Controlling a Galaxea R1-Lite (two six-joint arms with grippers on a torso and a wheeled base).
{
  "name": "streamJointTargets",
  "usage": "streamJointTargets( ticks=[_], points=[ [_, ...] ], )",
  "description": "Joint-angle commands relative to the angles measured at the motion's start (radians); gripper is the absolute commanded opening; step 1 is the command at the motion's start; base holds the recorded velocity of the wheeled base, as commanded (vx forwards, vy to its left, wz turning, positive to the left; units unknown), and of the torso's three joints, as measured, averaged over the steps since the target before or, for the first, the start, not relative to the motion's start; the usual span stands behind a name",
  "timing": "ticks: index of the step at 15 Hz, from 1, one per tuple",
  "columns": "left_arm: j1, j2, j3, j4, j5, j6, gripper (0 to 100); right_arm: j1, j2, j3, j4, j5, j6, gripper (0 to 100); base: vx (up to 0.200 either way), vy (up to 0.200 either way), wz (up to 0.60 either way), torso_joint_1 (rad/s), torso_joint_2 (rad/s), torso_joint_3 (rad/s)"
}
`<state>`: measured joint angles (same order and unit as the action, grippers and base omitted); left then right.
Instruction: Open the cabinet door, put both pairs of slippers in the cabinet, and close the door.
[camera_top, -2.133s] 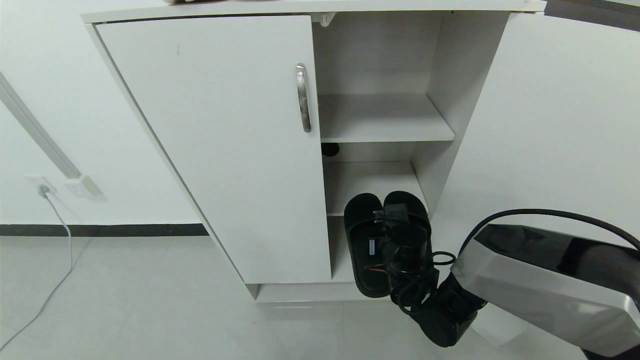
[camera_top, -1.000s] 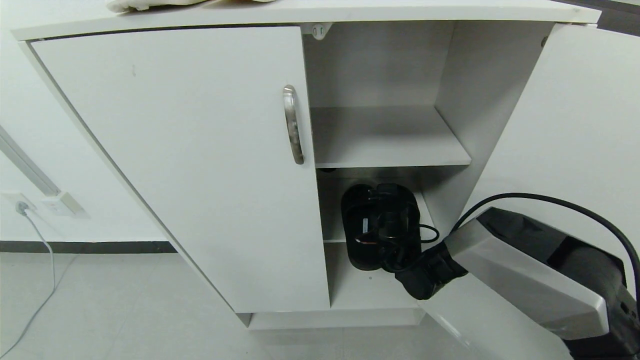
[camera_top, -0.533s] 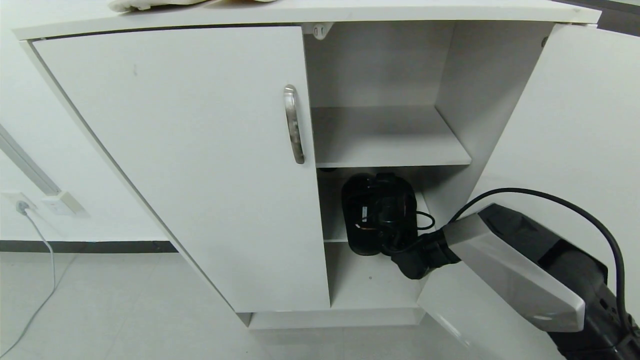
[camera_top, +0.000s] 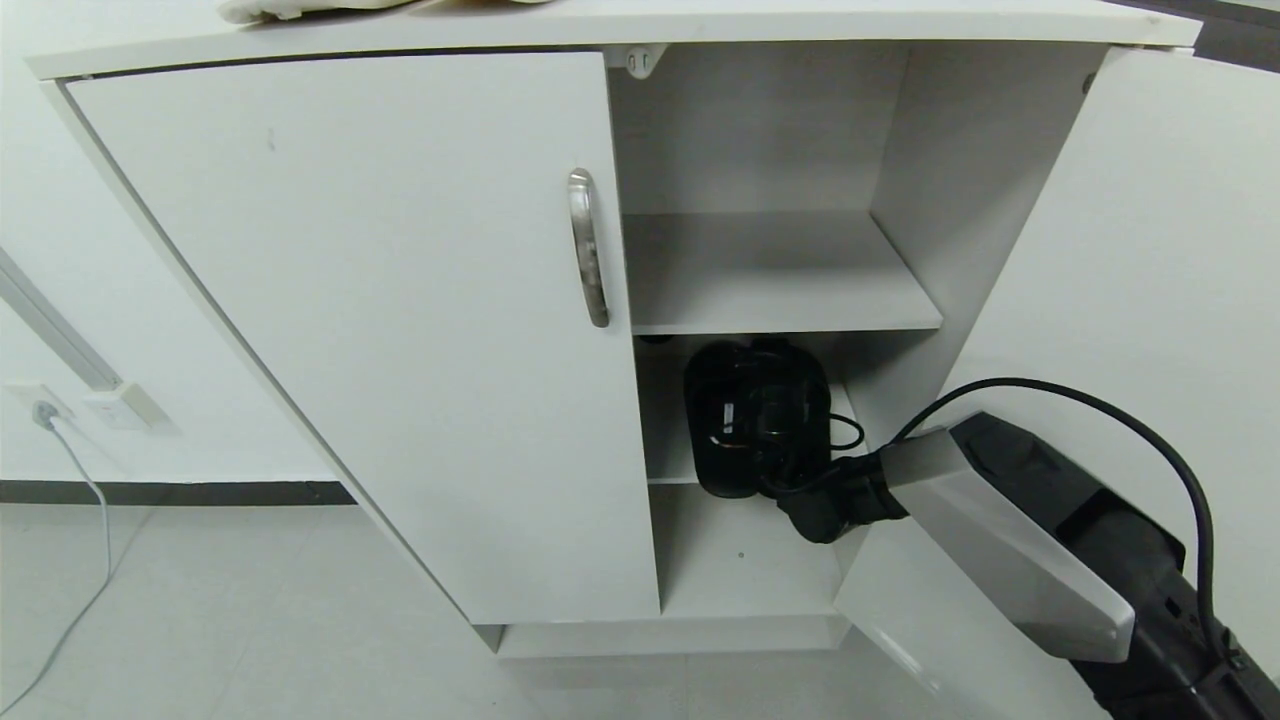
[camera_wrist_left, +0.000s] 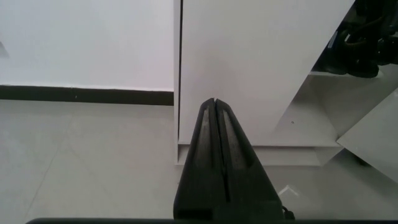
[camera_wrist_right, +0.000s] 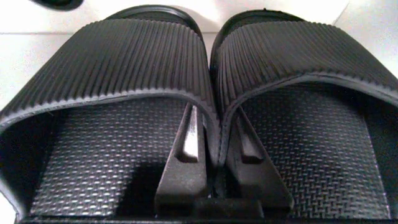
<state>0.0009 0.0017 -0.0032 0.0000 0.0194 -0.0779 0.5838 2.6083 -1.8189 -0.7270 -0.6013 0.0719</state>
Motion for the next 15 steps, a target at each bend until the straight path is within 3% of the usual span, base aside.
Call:
streamJointTargets(
  ticks=[1, 2, 3, 6, 10, 15],
  points=[
    [0.001, 0.0, 0.0, 0.0, 0.001, 0.0, 0, -0.006, 0.016, -0.017, 0.003, 0.0, 0.0, 0, 0.0, 0.0, 0.0, 0.0, 0.0, 0.0],
    [0.001, 0.001, 0.0, 0.0, 0.001, 0.0, 0, -0.006, 0.018, -0.019, 0.006, 0.0, 0.0, 0, 0.0, 0.0, 0.0, 0.0, 0.0, 0.0],
    [0.001, 0.001, 0.0, 0.0, 0.001, 0.001, 0, -0.007, 0.021, -0.025, 0.008, 0.0, 0.002, 100, 0.0, 0.0, 0.0, 0.0, 0.0, 0.0],
    [0.001, 0.001, 0.0, 0.0, 0.001, 0.0, 0, -0.006, 0.021, -0.016, 0.008, 0.0, 0.002, 100, 0.0, 0.0, 0.0, 0.0, 0.0, 0.0],
    [0.001, 0.0, 0.0, 0.0, 0.001, 0.001, 0, 0.014, -0.082, 0.156, -0.051, -0.002, 0.002, 100, 0.0, 0.0, 0.0, 0.0, 0.0, 0.0],
    [0.001, 0.001, 0.0, 0.0, 0.001, 0.0, 0, 0.102, -0.355, 0.653, -0.279, -0.008, 0.002, 100, 0.0, 0.0, 0.0, 0.0, 0.0, 0.0]
  ],
)
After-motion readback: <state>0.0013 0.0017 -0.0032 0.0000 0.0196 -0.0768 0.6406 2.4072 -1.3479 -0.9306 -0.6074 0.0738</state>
